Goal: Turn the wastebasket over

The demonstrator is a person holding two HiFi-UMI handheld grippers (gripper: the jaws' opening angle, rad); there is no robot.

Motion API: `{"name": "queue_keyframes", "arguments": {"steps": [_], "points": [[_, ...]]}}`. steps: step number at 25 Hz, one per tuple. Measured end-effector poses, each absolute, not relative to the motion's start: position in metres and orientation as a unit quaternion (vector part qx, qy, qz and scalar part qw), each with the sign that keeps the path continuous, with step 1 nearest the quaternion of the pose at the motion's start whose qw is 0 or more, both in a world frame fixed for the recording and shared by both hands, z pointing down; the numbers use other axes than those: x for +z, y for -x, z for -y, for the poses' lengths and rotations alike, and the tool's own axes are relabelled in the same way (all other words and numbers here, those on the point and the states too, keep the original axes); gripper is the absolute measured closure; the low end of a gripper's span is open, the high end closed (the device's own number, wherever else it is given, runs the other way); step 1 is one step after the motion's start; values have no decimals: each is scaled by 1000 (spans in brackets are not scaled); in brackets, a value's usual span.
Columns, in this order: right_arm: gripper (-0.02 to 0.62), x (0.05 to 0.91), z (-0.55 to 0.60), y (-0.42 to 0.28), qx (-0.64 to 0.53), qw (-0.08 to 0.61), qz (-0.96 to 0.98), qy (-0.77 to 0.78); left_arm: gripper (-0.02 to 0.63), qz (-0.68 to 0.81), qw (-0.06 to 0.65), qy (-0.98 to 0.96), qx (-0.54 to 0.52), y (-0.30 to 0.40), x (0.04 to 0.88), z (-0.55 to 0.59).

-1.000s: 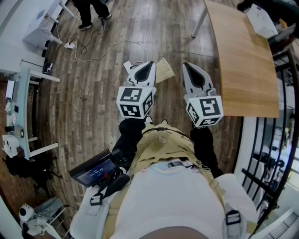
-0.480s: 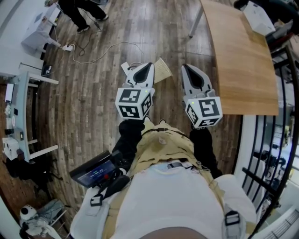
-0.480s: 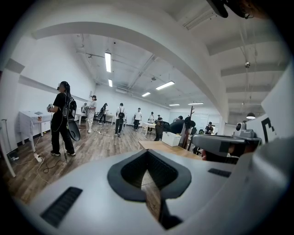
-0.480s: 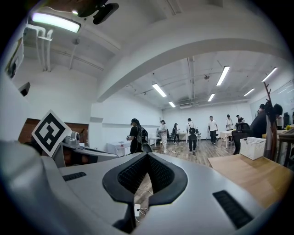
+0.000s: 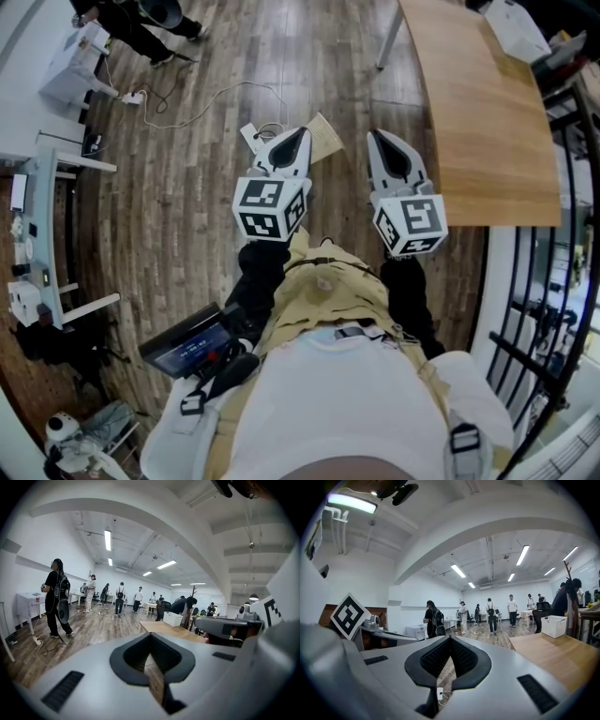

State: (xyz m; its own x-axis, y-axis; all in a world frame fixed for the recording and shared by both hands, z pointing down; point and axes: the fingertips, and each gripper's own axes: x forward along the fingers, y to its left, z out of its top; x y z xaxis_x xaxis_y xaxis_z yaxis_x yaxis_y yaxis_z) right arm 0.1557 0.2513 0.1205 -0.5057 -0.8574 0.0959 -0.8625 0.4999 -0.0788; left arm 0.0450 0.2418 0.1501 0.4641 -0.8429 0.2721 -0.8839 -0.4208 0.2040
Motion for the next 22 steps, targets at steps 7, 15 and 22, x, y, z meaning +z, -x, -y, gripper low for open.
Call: {"name": "queue_keyframes", "arguments": {"steps": [7,15,22], "points": [[574,128,-230,-127,63,32,862,-502,604,502,168,-846,63,-20,158,-216],[574,133,-149,-100,69,52,854,-513,604,496,174,-849,55,9,163,-137],[574,141,-70,-23,78,71,875,-472,604,533,205,-819,53,86,179,-61]]}}
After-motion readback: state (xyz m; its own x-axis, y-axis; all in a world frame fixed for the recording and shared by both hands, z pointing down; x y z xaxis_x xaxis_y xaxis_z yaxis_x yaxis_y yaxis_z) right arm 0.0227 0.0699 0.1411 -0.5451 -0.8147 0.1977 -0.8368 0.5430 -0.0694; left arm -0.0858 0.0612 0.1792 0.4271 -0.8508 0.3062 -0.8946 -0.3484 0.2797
